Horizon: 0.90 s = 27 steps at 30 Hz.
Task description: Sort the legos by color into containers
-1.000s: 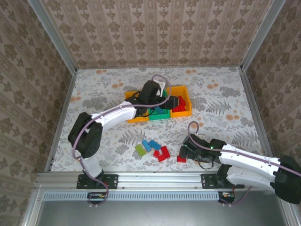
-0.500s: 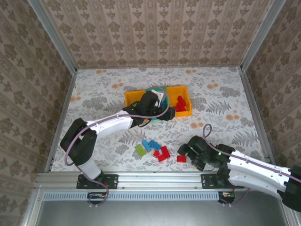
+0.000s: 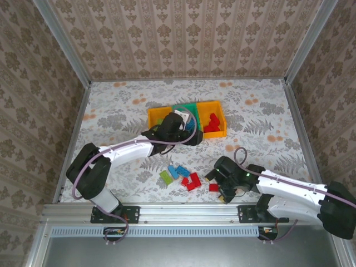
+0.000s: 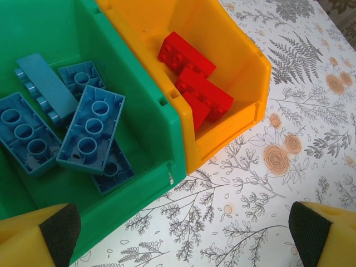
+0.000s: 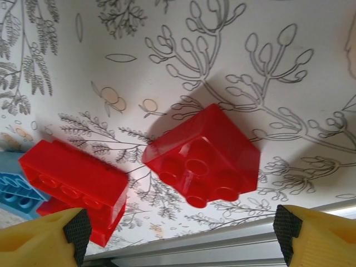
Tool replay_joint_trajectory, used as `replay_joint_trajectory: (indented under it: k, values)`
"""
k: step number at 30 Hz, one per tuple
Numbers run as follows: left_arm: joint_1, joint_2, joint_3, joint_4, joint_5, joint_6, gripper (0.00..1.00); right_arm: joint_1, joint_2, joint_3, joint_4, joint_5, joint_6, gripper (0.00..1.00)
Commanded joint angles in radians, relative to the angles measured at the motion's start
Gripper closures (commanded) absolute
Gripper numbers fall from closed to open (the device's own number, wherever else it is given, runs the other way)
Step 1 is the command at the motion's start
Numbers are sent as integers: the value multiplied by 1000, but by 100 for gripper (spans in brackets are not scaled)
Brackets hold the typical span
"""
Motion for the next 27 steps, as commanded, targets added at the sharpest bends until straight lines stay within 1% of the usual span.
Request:
replay_joint_trajectory:
  k: [1,4,13,17,21,27]
  values:
    - [6,-47,-27,37,-19,10,0,-22,5,7,-7,-12,60,15]
    - [11,-53,-36,40,-16,10,0,-46,16,0,8,-8,69,19]
    - [28,-59,-66,51,-11,0,0,-76,135,36,34,-43,28,21]
    - [37,-73,-81,54,-15,-2,0,-98,144,33,23,-46,9,26]
    - [41,-79,-91,58,-14,-7,0,-147,158,25,6,-50,-29,33]
    - [43,-97,-105,56,-18,-10,0,-160,216,34,24,-62,-60,37]
